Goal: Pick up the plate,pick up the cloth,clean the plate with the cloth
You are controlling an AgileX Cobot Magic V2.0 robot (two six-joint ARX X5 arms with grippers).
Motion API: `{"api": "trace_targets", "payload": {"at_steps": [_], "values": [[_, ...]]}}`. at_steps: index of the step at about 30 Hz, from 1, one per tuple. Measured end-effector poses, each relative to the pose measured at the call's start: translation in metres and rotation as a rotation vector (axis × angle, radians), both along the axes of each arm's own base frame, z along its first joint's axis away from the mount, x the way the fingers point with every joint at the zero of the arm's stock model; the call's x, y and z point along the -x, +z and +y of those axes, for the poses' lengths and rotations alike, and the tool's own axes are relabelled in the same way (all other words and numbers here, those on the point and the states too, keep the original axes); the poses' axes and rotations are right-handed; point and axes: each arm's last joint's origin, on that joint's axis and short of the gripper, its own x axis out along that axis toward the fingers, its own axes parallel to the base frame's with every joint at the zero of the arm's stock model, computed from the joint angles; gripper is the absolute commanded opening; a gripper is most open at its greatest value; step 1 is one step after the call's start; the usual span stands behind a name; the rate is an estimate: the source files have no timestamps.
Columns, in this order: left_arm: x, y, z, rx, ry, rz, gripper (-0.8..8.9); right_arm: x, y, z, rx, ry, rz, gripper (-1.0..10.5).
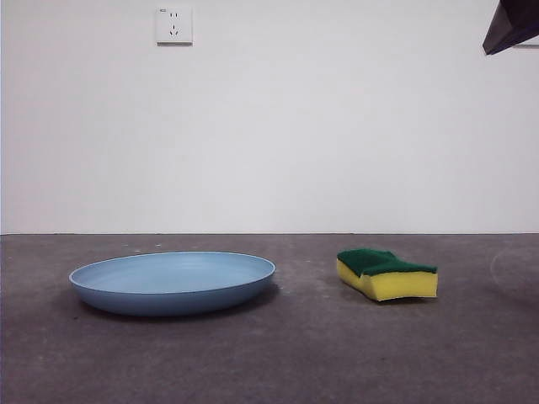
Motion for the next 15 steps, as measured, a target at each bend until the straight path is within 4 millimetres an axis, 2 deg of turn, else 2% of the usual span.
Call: {"api": "trace_targets", "payload": {"at_steps": [4, 15], "values": [[0.0009, -0.0065, 0.0003, -0.007, 0.007, 0.067, -0.03, 0.0000, 0.0000, 0.0000, 0.000, 0.000, 0.000, 0.0], [0.0008, -0.0064, 0.0003, -0.007, 0.007, 0.067, -0.03, 0.0001, 0.0001, 0.0000, 0.000, 0.000, 0.000, 0.0]]}}
